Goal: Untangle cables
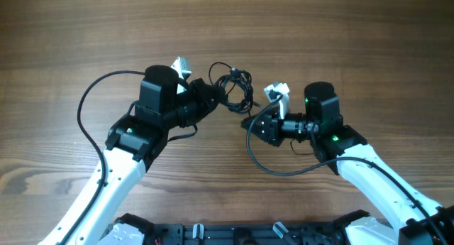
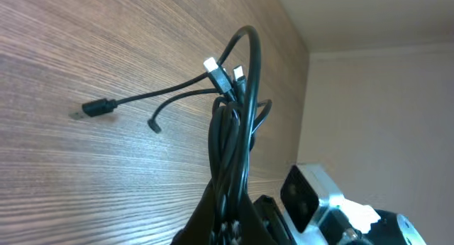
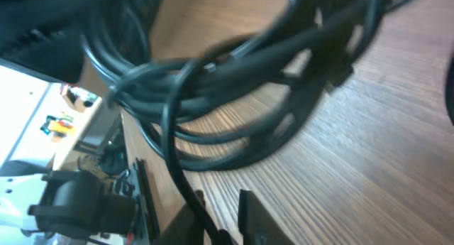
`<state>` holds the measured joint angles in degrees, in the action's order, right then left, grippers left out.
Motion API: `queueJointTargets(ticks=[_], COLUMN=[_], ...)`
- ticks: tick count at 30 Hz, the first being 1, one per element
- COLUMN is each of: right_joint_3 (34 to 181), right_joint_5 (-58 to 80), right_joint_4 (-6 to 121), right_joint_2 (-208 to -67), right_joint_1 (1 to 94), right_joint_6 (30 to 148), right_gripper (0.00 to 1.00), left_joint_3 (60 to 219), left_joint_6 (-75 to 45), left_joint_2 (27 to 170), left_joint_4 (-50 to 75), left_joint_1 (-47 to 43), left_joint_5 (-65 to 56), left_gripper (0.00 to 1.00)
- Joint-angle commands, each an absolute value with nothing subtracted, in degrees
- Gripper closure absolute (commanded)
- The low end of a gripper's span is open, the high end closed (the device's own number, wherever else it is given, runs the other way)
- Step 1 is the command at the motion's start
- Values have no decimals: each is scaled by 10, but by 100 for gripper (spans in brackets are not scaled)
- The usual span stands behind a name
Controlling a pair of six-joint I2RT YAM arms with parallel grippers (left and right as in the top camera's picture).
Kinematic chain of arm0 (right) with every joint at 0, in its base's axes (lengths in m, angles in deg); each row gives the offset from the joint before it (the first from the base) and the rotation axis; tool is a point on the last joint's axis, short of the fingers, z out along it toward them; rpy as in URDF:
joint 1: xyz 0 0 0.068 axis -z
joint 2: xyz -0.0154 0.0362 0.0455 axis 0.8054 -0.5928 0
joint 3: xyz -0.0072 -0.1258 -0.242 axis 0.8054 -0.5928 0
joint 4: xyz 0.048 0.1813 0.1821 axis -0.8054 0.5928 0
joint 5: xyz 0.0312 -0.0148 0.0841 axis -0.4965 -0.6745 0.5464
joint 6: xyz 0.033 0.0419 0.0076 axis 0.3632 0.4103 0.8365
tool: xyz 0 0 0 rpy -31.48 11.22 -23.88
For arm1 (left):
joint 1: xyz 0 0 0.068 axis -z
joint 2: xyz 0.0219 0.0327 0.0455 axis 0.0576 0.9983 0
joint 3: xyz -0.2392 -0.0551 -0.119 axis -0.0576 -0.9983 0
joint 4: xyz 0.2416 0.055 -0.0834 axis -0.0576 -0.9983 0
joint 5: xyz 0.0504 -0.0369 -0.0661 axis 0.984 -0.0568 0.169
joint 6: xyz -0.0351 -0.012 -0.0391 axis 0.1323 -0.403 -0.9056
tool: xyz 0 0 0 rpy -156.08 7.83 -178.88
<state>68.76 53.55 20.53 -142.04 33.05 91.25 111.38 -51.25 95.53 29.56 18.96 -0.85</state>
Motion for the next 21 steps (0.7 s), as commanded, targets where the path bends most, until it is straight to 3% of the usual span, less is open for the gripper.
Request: queueJointTargets(ticks=[1, 10, 15, 21], right_joint_3=[681, 681, 681, 681], right_joint_5=[541, 711, 679, 553], right_joint_4=[215, 130, 69, 82], right_joint_2=[-1411, -1410, -1411, -1411], right_joint_1=[329, 335, 343, 348], right_joint_6=[959, 1145, 1161, 1161], right_gripper=[90, 95, 95, 95], left_joint_3=[1121, 1121, 1121, 1121], left_joint_6=[-415, -281, -247, -239], left_joint_2=[950, 974, 986, 986], left_joint_4=[294, 260, 260, 262], left_joint_1=[186, 242, 282, 287], left_joint_5=[-3, 8, 8, 8], left_gripper=[96, 96, 96, 96])
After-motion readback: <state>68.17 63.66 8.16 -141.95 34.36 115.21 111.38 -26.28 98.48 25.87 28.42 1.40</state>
